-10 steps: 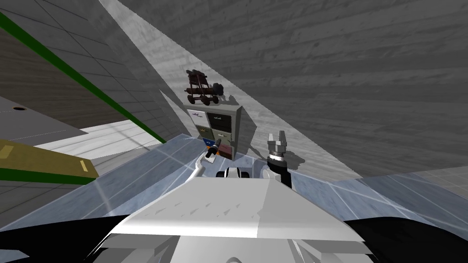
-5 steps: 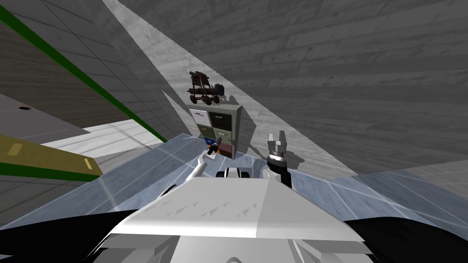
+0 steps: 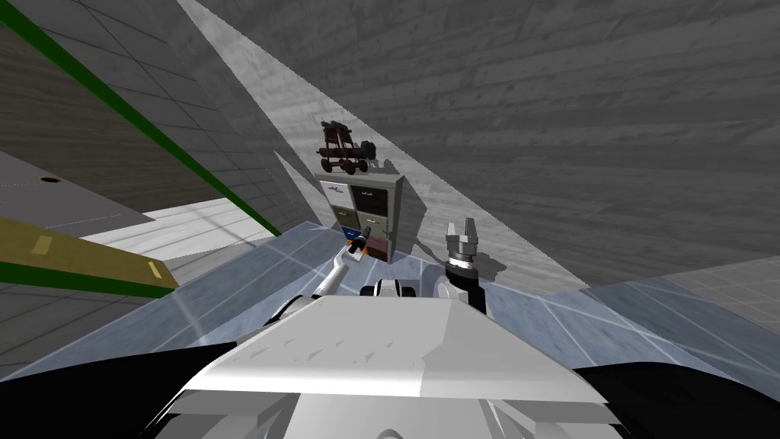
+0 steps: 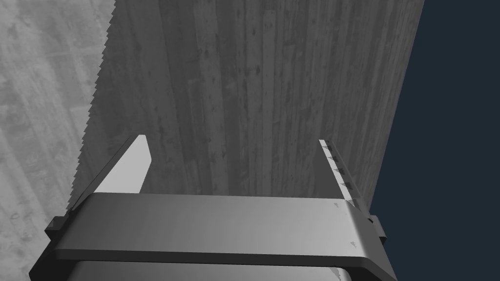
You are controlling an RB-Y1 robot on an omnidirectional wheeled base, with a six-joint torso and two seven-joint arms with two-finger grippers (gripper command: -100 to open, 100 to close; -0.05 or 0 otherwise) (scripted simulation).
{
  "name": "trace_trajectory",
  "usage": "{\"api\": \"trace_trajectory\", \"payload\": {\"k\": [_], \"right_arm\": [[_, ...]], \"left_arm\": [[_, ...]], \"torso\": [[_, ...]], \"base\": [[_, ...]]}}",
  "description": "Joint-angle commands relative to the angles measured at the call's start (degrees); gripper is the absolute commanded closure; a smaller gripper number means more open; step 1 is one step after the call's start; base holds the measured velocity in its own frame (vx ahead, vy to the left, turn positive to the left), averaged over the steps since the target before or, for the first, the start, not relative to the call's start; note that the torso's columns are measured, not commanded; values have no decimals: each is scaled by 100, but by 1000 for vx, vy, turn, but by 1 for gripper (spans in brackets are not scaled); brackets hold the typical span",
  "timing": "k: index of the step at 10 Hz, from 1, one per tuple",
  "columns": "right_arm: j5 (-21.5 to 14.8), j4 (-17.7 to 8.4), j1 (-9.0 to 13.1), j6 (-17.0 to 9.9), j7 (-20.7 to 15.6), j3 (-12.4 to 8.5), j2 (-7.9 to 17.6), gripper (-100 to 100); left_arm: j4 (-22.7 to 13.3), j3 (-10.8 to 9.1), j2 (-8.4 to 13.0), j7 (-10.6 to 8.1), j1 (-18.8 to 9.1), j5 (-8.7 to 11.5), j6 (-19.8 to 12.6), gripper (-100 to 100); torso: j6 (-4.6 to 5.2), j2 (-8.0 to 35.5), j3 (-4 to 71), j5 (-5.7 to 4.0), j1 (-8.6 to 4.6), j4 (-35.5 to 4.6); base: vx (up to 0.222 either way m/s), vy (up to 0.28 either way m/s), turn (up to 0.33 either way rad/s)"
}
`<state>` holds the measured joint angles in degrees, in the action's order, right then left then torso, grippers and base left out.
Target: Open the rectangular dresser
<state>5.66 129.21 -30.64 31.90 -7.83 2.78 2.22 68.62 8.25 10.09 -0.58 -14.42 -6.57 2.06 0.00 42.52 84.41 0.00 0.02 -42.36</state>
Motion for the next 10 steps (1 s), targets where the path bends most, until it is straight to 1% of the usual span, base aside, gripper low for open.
{"api": "trace_trajectory", "payload": {"k": [1,2,4,5,7,8,9,10], "right_arm": [[0,0,-1,0,0,0,0,0],[0,0,-1,0,0,0,0,0],[0,0,0,0,0,0,0,0],[0,0,-1,0,0,0,0,0],[0,0,0,0,0,0,0,0],[0,0,-1,0,0,0,0,0],[0,0,-2,0,0,0,0,0],[0,0,-2,0,0,0,0,0]], "left_arm": [[-483,-8,12,-20,-257,3,49,100],[-804,-116,-49,-93,-584,-31,218,100],[-1249,-116,-49,-93,-870,-31,218,100],[-1449,-224,-110,-166,-1082,-66,387,100],[-1775,-224,-110,-166,-1425,-66,387,100],[-1881,-224,-110,-166,-1483,-66,387,100],[-2040,-224,-110,-166,-1483,-66,387,100],[-2249,-332,-171,-239,-1757,-101,557,100]], "torso": [[-1,-22,13,-1,-5,6],[-1,-44,27,-1,-6,14],[-1,-9,6,1,3,3],[0,-28,17,-3,-13,8],[0,-11,7,1,2,4],[0,-38,22,-1,-6,10],[-1,-57,36,-3,-11,18],[-1,-56,36,-2,-7,18]], "base": [[-21,-1,-1],[-115,47,17],[-103,17,-2],[-139,17,14],[-117,20,-2],[-7,-13,0],[21,-13,2],[-94,8,15]]}}
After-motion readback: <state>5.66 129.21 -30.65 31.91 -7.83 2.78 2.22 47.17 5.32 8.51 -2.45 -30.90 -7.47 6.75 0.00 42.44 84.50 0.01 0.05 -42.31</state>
